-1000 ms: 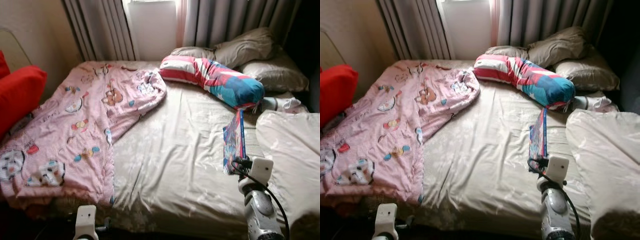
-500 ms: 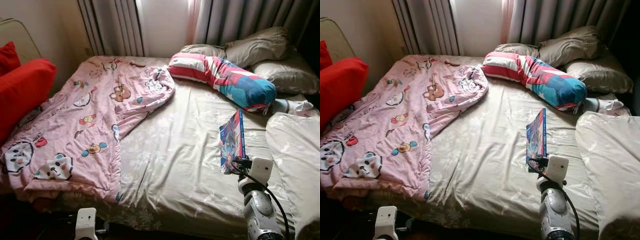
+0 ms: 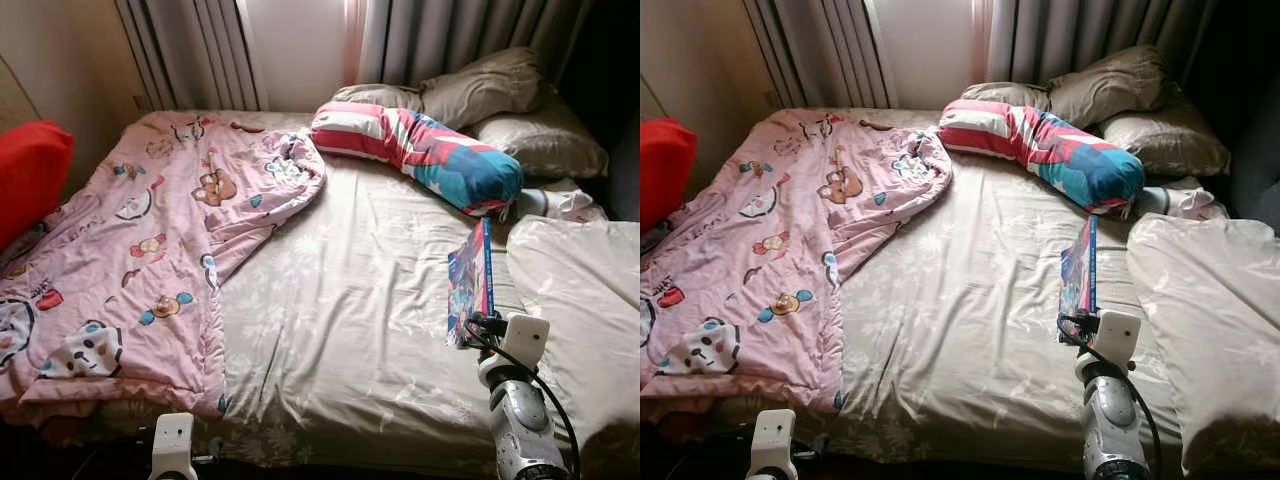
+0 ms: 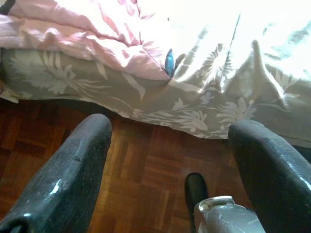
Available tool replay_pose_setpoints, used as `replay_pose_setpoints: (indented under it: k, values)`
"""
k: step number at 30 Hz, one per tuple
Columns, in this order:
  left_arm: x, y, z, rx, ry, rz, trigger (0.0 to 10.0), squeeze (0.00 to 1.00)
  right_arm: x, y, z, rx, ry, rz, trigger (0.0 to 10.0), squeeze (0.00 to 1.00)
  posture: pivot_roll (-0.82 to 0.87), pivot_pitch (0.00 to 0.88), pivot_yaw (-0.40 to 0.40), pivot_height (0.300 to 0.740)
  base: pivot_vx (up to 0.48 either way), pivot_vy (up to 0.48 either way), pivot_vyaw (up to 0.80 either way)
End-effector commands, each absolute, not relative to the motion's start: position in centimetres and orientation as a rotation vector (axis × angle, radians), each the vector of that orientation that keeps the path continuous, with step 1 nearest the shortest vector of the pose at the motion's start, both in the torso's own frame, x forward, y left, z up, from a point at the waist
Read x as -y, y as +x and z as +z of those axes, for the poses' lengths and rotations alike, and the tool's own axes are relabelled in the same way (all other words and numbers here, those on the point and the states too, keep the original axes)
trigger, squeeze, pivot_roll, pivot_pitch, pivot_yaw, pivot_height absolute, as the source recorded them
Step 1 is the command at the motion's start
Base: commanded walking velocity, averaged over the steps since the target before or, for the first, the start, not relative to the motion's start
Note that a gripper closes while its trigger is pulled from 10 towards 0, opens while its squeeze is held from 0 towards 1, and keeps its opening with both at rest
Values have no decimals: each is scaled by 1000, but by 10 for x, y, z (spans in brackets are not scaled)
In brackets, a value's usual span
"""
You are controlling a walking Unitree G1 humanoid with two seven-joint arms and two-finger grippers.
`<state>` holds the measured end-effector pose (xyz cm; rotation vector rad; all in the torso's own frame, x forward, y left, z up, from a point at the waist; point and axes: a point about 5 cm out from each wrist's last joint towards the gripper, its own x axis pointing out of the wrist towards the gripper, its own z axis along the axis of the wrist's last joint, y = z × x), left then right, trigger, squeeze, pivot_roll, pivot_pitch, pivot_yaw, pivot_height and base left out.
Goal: Clean up the room
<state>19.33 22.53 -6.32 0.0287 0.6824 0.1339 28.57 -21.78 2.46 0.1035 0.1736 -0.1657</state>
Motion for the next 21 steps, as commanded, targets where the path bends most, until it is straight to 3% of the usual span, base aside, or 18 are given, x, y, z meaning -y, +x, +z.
replay_pose_setpoints:
  k: [1,10,15,21]
  values:
    - [-228,189,-65,-700,35,138,10000,0,217,294,36,-119,104,-164,10000,0,-38,4,13,740,0,-244,0]
    - [-229,187,-66,-705,36,141,10000,0,217,293,34,-130,117,-163,10000,0,-37,6,13,740,0,-301,0]
    - [-229,187,-66,-705,35,141,10000,0,217,293,35,-117,118,-163,10000,0,-38,5,13,740,0,-319,-425]
    - [-229,187,-66,-702,33,148,10000,0,216,293,35,-119,116,-160,10000,0,-37,6,12,740,0,0,0]
